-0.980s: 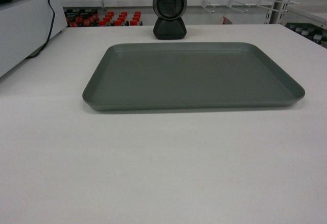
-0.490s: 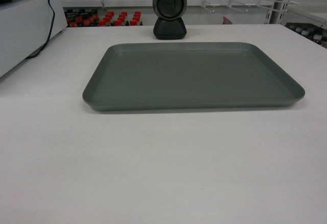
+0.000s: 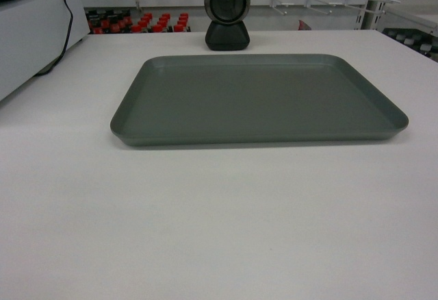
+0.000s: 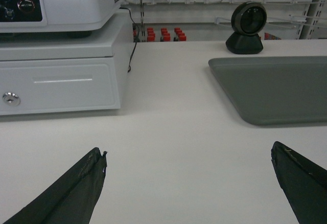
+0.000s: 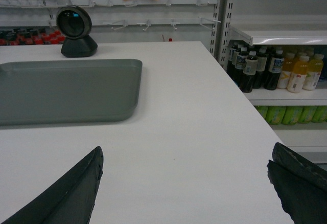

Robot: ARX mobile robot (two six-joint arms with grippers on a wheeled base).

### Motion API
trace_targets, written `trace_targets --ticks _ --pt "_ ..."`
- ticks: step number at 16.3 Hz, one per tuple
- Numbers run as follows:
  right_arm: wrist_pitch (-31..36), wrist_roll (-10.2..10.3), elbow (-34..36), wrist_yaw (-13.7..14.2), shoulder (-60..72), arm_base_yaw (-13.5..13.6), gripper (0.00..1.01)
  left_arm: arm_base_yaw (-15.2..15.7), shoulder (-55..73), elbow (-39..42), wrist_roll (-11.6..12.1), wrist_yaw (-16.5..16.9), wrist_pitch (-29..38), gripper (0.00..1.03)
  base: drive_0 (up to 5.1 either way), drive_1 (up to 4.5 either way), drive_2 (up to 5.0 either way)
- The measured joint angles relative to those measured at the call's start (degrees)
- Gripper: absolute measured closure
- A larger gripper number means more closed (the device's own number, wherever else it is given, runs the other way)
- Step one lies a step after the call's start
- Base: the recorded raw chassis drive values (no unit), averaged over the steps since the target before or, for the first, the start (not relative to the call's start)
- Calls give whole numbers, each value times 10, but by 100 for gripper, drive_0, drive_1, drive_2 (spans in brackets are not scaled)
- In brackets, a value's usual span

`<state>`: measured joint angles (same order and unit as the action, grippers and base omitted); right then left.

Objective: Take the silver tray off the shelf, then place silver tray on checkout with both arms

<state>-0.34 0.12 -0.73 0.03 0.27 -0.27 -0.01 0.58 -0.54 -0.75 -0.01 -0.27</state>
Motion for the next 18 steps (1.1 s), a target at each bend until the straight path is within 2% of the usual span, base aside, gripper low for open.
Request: trace_targets --ticks 16,18 --pt "2 0 0 0 0 0 3 0 0 0 0 0 0 5 1 -416 418" --pt "3 0 0 0 0 0 3 0 0 0 0 0 2 5 0 0 0"
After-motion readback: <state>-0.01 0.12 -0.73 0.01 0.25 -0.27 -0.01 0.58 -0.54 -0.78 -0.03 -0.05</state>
